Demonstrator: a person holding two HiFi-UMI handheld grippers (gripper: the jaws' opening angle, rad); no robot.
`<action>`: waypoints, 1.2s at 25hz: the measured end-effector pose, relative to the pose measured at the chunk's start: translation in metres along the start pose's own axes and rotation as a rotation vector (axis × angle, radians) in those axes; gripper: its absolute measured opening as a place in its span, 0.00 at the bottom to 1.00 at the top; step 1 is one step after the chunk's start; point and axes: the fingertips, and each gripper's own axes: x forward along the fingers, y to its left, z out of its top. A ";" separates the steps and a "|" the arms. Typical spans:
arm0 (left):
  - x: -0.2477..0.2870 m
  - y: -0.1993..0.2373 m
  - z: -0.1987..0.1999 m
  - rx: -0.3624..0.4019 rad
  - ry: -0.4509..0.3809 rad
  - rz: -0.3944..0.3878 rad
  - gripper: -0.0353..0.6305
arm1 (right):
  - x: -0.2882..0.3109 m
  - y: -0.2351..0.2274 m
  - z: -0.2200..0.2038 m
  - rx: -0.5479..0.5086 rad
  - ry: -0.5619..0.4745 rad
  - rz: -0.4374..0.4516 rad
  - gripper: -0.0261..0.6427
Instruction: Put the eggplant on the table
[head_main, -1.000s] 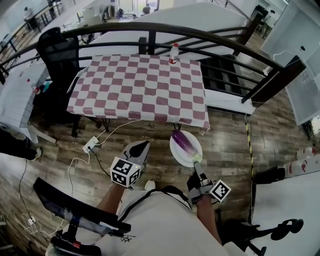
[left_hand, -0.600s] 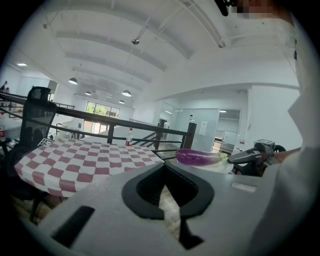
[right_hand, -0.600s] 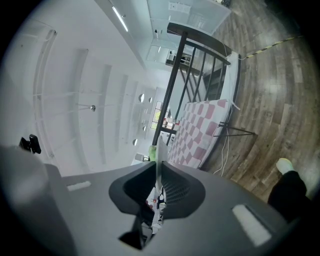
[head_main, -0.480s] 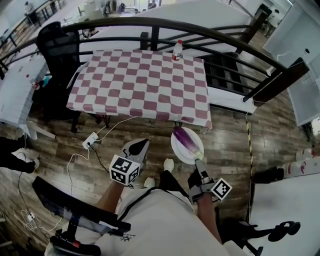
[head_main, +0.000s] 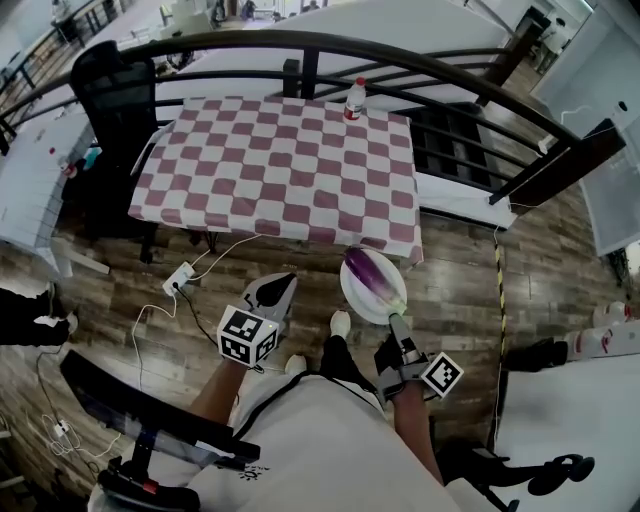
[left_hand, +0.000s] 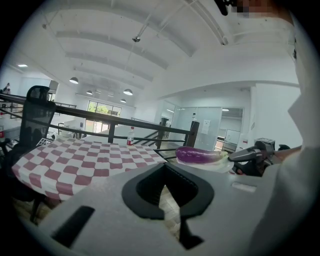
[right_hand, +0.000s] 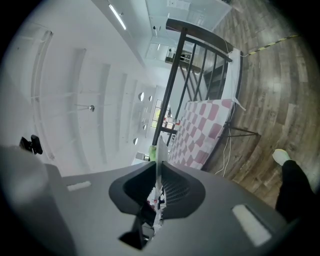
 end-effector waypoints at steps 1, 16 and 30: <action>0.006 0.001 0.002 0.001 -0.001 0.001 0.06 | 0.004 -0.002 0.005 0.003 0.002 0.000 0.10; 0.105 0.015 0.059 0.027 -0.012 0.034 0.06 | 0.082 -0.003 0.097 0.007 0.063 0.035 0.10; 0.183 0.022 0.085 0.009 -0.014 0.142 0.06 | 0.137 -0.023 0.185 0.003 0.162 0.053 0.10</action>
